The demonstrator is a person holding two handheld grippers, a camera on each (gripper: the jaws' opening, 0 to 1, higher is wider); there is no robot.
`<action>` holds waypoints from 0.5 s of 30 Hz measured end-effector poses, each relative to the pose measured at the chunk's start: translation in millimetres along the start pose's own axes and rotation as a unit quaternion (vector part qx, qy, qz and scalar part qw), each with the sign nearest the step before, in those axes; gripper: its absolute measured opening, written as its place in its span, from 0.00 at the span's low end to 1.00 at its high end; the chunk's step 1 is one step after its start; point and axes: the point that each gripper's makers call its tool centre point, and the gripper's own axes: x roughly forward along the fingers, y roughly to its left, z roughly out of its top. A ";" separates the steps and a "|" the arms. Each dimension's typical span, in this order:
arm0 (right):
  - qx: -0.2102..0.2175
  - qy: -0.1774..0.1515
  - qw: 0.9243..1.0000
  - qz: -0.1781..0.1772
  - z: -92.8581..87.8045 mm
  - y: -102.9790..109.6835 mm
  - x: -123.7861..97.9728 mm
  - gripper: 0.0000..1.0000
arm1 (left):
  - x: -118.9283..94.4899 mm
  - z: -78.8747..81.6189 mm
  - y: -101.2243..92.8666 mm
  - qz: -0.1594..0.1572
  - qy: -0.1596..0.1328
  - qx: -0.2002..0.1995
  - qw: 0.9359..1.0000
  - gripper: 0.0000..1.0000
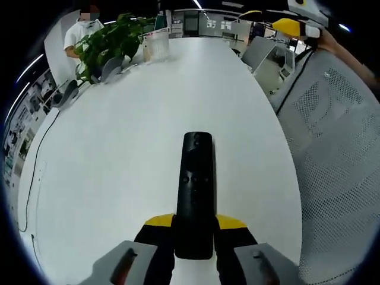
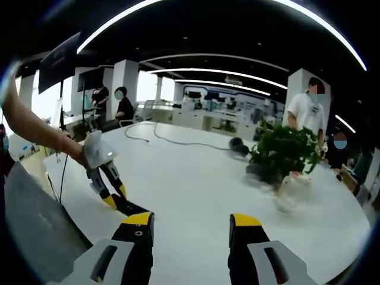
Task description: Press the specified remote control buttons in sequence, fully releasing each button before pressing the next.
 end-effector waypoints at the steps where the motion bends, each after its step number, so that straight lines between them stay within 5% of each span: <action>1: -0.001 0.000 1.000 0.000 -0.1 0.1 0.0 0.48 | -0.2 -0.4 -0.8 0.000 -0.001 0.000 1.000 0.24; 15: -0.009 0.008 1.000 0.003 -2.2 1.6 1.2 0.48 | -0.5 -0.8 -9.6 -0.004 -0.001 0.003 1.000 0.24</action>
